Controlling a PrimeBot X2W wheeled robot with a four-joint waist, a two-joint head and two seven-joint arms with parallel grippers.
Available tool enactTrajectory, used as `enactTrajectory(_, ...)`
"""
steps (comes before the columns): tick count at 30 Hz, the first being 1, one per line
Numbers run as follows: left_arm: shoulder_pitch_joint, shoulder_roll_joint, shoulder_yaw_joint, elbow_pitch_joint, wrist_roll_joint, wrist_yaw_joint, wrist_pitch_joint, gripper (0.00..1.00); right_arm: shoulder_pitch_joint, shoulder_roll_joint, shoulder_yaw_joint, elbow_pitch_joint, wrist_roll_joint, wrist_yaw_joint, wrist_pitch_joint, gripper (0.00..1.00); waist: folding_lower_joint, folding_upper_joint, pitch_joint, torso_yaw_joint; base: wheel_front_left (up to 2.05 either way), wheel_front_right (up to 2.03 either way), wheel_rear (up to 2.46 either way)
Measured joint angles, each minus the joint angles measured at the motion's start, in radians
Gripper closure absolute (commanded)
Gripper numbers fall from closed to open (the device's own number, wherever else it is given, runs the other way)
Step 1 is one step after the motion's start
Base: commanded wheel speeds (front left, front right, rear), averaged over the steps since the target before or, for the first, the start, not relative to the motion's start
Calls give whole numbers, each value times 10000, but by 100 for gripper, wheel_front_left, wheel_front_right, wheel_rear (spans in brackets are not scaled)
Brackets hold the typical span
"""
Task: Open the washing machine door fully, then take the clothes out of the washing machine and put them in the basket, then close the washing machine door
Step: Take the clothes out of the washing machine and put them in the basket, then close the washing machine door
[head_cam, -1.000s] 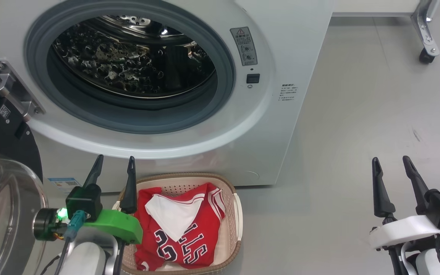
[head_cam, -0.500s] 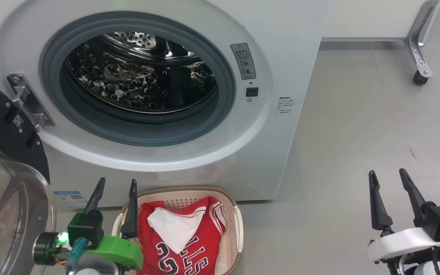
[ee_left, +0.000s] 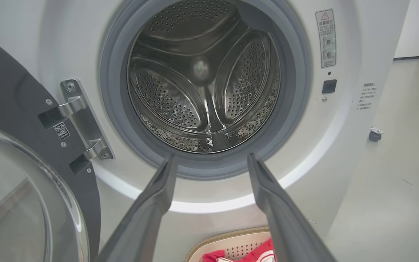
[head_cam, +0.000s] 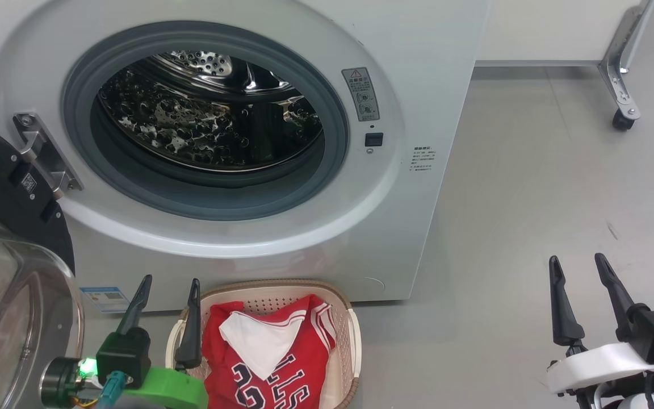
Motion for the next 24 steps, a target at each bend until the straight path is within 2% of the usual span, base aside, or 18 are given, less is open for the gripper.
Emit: enactTrajectory(24, 430, 13, 132, -997, 391, 19, 533, 0, 119, 15, 0, -244, 0, -90, 174, 0, 0, 0, 93, 17, 0, 0, 0)
